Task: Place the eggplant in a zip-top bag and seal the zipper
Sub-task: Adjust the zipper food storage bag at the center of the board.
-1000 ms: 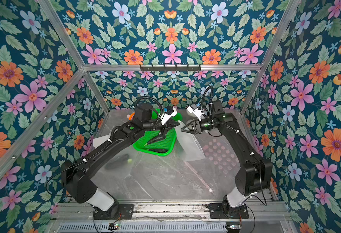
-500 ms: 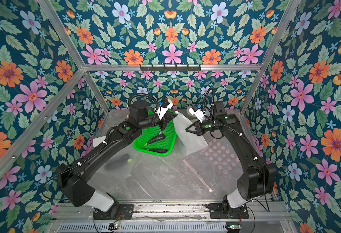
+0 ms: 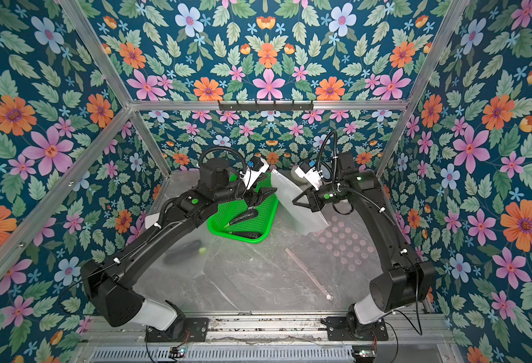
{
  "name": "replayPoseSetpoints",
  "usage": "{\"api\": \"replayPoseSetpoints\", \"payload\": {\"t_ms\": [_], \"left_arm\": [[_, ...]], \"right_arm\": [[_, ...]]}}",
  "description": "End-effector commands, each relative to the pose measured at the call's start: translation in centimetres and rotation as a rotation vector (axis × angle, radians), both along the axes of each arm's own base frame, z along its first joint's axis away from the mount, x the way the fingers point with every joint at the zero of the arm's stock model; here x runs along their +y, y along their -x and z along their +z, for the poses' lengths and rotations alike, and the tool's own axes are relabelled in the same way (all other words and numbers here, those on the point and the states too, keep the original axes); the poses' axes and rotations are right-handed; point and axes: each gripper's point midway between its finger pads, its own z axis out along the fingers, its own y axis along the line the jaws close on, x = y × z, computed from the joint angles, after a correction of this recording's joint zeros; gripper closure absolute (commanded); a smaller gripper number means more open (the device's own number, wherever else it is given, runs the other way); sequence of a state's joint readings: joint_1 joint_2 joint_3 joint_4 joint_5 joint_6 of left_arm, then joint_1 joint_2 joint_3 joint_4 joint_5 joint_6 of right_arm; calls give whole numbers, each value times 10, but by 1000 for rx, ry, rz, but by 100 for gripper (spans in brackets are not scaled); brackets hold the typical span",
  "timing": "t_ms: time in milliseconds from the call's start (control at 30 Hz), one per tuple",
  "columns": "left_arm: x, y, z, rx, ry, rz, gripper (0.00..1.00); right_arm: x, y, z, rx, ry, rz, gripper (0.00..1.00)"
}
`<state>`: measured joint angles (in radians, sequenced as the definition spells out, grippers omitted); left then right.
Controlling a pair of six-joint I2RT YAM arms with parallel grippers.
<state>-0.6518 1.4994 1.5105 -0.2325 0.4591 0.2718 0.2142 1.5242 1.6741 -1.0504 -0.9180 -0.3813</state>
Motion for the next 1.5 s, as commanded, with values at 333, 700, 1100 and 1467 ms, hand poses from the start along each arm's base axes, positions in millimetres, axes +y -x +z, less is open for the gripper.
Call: {"api": "replayPoseSetpoints", "payload": {"t_ms": [333,700,1100,1467], "left_arm": [[15,11,-29,-7,-170,-395,20],[1,38,-41,184,-100,-683,20],[-7,50,-28,170,-35,-740,23],[-9,47,-28,195,-34,-716,35]], "right_arm": [[10,61,5,76,-57,157,100],[17,69,6,81,-38,191,100],[28,63,-2,130,-23,221,100],[27,62,-9,130,-2,217,100]]}}
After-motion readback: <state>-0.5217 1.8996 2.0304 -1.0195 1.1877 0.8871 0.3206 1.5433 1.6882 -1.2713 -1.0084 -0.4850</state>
